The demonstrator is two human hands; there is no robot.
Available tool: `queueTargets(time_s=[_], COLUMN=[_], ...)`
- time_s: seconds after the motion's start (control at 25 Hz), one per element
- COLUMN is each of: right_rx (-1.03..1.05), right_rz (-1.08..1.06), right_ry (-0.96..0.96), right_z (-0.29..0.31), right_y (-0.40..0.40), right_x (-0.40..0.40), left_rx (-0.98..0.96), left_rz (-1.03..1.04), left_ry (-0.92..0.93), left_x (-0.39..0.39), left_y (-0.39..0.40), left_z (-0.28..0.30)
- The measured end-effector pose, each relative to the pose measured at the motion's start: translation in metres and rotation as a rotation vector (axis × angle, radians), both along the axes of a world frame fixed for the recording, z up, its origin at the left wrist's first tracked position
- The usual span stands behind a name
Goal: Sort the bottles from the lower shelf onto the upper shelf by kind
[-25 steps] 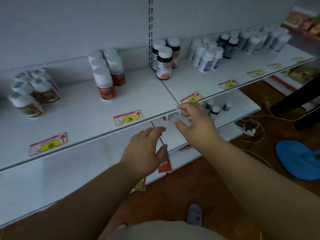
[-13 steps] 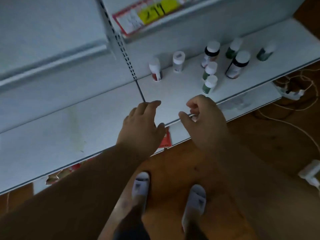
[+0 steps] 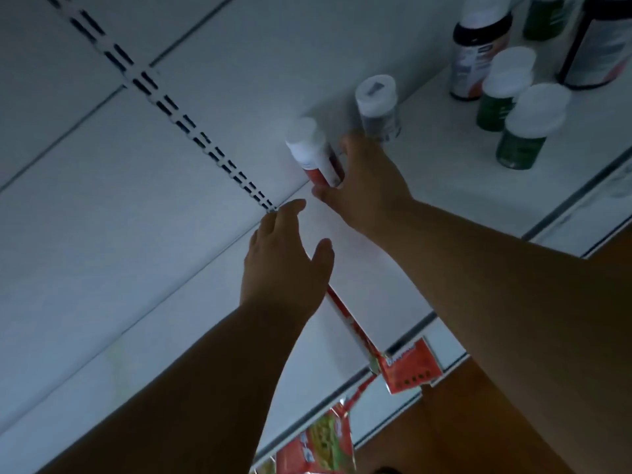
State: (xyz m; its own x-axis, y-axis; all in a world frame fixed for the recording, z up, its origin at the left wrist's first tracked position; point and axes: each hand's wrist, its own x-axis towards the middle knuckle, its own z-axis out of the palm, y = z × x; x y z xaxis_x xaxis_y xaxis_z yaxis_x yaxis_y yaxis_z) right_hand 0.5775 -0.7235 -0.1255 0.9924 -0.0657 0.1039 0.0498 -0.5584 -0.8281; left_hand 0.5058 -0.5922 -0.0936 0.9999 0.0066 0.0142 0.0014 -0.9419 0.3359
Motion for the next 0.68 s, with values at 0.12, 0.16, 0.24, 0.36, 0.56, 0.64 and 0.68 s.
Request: queueTargets(time_s=[0.12,0.16,0.24,0.36,0.56,0.64,0.68], right_rx=[0.088,0.108,0.222,0.419,0.705,0.791,0.829], right_rz=[-0.025,-0.032,-0.035,-0.023,-0.080,-0.091,-0.066], right_ry=[-0.036,-0.041,-0.006,0.127,0.343,0.427,0.449], right_z=[-0.019,-0.021,-0.020,-0.001,0.115,0.181,0.218], right_y=[0.020,0.022,0.022,0.001,-0.076,-0.099,-0.111], right_x=[0.035,0.039,0.029,-0.027,-0.155,-0.198,-0.217], left_rx=[0.024,0.035,0.035,-0.104,-0.416,-0.520,-0.585], left_rz=[-0.037,-0.054,-0.060,-0.008,0.017,0.016,0.028], left_ry=[0.029,0.034,0.032,0.071,0.268,0.316,0.331], left_x=[0.009,0.009,0.005,-0.019,-0.108,-0.151,-0.171], left_y=[0.015,0.019,0.025,0.008,-0.057,-0.080,-0.093], left_z=[-0.010,-0.011,-0.008,0.012,0.122,0.180,0.217])
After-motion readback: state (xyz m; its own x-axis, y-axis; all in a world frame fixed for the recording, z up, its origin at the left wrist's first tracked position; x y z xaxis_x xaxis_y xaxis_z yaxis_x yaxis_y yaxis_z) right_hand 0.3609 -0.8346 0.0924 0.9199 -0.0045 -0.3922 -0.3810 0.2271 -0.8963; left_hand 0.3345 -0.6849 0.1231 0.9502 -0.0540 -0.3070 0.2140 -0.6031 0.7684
